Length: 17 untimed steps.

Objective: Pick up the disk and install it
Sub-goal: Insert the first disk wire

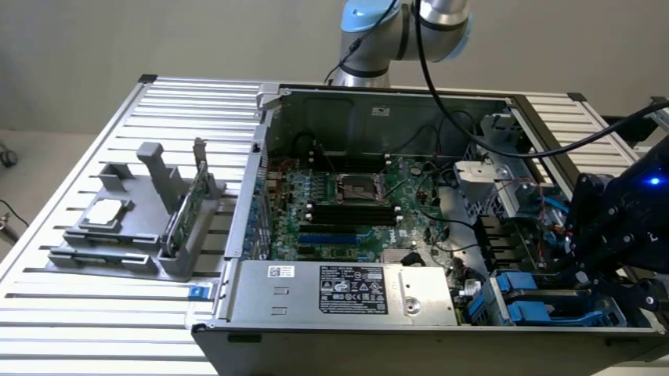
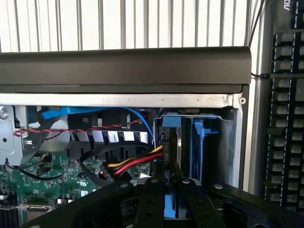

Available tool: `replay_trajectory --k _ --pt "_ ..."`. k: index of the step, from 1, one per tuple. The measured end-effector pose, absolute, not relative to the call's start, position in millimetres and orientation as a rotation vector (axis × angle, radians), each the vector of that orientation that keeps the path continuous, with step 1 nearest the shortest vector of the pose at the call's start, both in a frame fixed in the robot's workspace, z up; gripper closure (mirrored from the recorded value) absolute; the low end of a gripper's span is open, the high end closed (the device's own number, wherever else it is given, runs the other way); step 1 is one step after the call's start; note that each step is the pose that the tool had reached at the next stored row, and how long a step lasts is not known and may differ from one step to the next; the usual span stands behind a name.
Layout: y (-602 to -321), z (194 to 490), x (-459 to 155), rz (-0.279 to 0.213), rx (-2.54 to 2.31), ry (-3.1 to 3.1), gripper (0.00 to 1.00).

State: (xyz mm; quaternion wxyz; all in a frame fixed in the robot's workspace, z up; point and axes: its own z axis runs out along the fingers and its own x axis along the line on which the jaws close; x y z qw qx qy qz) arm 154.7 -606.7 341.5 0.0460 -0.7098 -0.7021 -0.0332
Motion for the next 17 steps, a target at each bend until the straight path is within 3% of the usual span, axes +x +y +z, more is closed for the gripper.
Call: replay_trajectory --k 17 --pt "-605.7 339.4 156.3 -0.096 -2.177 -2.131 0.84"
